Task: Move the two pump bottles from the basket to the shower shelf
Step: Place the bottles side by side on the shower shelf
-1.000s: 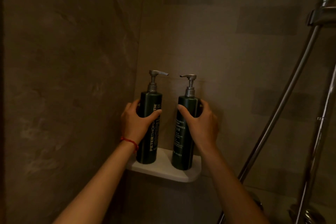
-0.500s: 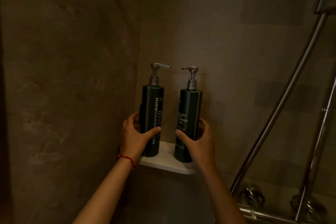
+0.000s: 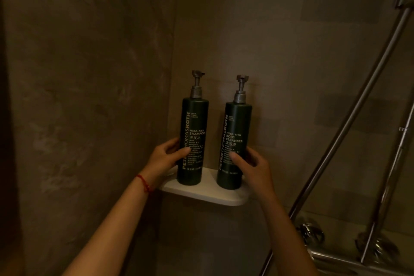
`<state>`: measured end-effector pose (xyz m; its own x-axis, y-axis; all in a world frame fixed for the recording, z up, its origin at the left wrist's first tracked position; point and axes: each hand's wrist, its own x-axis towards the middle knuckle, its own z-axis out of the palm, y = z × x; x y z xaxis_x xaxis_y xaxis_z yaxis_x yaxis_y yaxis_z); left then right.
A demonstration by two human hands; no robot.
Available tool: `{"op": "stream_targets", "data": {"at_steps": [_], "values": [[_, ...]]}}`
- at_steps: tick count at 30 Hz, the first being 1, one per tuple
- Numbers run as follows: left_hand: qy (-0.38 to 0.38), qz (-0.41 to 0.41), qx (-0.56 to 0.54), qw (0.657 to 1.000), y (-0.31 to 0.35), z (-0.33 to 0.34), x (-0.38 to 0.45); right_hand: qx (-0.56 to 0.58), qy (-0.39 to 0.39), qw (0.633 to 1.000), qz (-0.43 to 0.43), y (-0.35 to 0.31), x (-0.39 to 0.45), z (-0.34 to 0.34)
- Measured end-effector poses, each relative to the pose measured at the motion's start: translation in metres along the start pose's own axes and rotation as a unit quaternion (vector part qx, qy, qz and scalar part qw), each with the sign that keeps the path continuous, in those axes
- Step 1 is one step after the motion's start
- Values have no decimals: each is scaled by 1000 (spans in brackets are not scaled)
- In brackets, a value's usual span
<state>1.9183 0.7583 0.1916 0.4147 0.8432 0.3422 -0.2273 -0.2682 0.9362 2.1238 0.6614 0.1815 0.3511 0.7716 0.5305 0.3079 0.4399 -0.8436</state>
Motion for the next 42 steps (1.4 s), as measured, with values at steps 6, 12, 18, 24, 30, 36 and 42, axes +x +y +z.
{"op": "stream_targets", "data": {"at_steps": [6, 12, 18, 24, 30, 36, 42], "values": [[82, 64, 85, 991, -16, 22, -7, -20, 50, 998, -25, 3, -2, 9], [105, 66, 106, 987, -18, 21, -2, -38, 50, 998, -30, 7, -1, 10], [72, 43, 76, 994, -16, 12, 0, -31, 27, 999, -27, 12, -5, 8], [62, 43, 86, 993, -20, 10, 2, -27, 52, 998, -29, 19, -11, 14], [80, 57, 105, 990, -27, 11, 3, -26, 62, 997, -35, 21, -10, 19], [70, 46, 96, 992, -25, 9, 9, -32, 65, 997, -32, 21, -5, 24], [72, 52, 95, 991, -28, 9, 10, -36, 87, 994, -45, 26, -7, 24]]}}
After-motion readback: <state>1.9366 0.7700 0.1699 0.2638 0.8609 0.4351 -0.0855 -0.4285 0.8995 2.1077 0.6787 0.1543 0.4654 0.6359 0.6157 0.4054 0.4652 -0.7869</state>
